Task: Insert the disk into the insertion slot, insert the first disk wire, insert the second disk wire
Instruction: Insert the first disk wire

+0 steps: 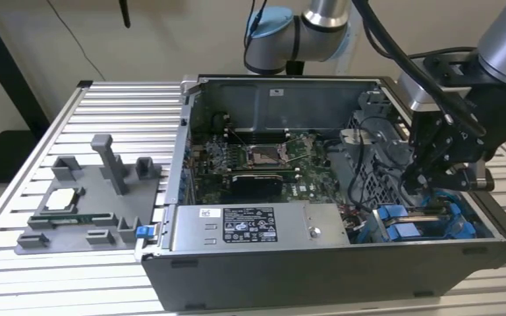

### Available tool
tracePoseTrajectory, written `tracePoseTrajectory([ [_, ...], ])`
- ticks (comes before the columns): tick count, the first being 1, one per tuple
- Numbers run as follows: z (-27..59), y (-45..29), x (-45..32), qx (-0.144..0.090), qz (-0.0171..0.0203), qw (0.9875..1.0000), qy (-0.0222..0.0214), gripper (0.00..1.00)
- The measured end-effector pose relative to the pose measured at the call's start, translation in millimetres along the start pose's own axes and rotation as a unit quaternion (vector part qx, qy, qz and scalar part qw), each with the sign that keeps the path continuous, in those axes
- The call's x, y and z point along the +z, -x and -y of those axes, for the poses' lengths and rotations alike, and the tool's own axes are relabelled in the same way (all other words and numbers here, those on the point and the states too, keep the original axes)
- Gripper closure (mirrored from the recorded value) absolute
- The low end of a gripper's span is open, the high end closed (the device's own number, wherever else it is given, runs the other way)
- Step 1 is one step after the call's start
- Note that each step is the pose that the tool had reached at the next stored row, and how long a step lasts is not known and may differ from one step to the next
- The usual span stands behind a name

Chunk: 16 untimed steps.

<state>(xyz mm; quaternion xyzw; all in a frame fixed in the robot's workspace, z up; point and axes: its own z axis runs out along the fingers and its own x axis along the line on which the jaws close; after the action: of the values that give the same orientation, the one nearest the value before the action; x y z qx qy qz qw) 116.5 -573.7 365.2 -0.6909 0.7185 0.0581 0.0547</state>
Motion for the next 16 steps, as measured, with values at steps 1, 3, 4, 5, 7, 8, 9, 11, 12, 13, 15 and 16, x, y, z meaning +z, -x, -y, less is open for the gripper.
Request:
tracePoseTrajectory([
  [1, 0.0, -0.1, 0.7, 0.000, 0.0000, 1.0000, 0.0000, 1.00],
  [3, 0.0, -0.4, 2.1, 0.000, 0.0000, 1.0000, 0.0000, 1.00],
  [4, 0.0, -0.5, 2.7, 0.000, 0.0001, 1.0000, 0.0000, 1.00],
  [5, 0.1, -0.6, 3.3, 0.000, 0.0001, 1.0000, 0.0000, 1.00],
  [7, 0.1, -0.7, 4.5, 0.000, 0.0002, 1.0000, 0.0000, 1.00],
  [8, 0.1, -0.8, 5.0, 0.000, 0.0002, 1.0000, 0.0000, 1.00],
  [9, 0.1, -0.9, 5.6, 0.000, 0.0004, 1.0000, 0.0000, 1.00],
  [11, 0.1, -1.1, 6.9, 0.000, 0.0008, 1.0000, 0.0000, 1.00],
  [12, 0.2, -1.2, 7.5, 0.000, 0.0010, 1.0000, 0.0000, 1.00],
  [13, 0.2, -1.3, 8.2, 0.000, 0.0012, 1.0000, 0.0000, 1.00],
  [15, 0.6, -1.5, 9.4, 0.000, 0.0017, 1.0000, 0.0001, 1.00],
  [16, 1.3, -1.8, 9.8, 0.000, 0.0020, 1.0000, 0.0001, 1.00],
])
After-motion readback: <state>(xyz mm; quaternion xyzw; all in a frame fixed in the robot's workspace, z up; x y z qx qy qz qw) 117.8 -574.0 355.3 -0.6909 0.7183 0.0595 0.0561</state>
